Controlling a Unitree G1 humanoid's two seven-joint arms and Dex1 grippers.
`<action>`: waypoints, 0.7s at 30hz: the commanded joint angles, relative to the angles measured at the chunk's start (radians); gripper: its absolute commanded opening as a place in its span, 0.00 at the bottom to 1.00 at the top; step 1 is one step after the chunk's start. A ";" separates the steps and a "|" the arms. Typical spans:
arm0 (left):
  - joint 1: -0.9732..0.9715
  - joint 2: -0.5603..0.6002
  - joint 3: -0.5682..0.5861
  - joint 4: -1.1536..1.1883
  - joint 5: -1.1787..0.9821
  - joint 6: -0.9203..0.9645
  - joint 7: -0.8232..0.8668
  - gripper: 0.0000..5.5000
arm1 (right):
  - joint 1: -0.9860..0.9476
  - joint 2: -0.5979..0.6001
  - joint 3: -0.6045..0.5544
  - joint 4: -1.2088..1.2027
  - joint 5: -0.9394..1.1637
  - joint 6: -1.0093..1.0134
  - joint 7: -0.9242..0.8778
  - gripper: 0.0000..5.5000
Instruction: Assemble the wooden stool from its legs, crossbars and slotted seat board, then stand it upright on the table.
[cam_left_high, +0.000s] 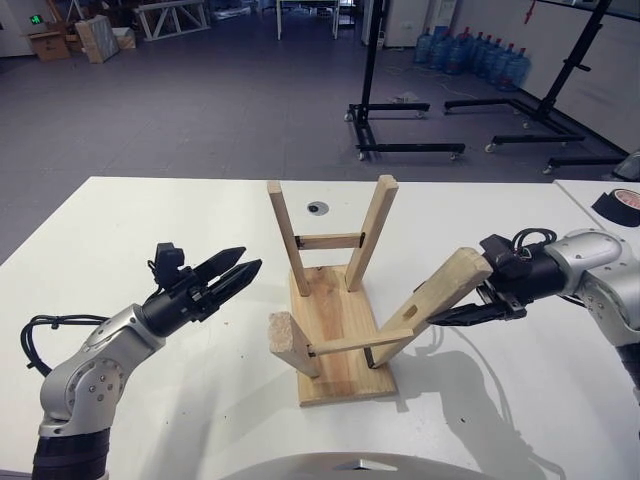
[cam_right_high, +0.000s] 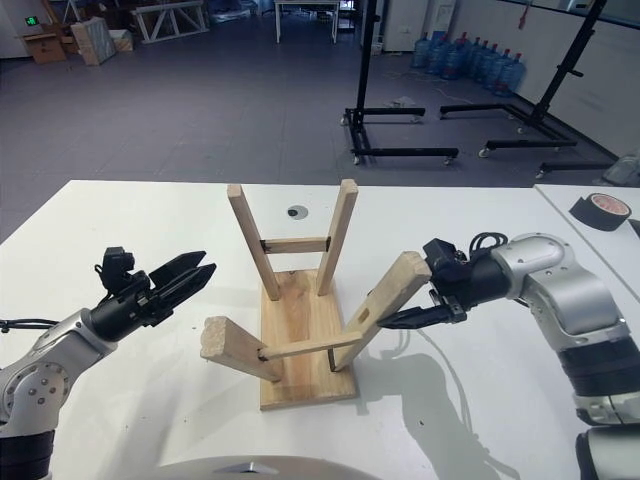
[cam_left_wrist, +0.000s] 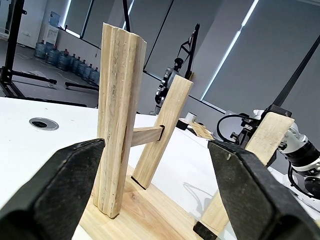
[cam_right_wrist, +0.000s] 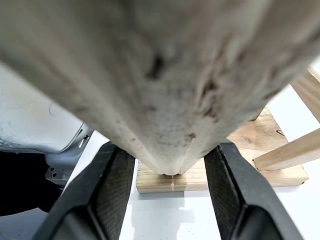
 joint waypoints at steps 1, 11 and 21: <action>-0.004 -0.001 -0.011 -0.011 0.000 0.007 -0.001 0.69 | -0.028 0.003 0.054 0.044 -0.112 -0.045 0.003 0.37; 0.009 -0.006 -0.015 -0.010 0.011 -0.007 -0.003 0.69 | 0.067 0.005 0.047 0.013 -0.095 -0.075 -0.022 0.37; -0.009 0.000 -0.026 0.004 0.027 -0.007 -0.012 0.69 | 0.180 0.024 0.022 -0.071 -0.101 -0.111 -0.091 0.37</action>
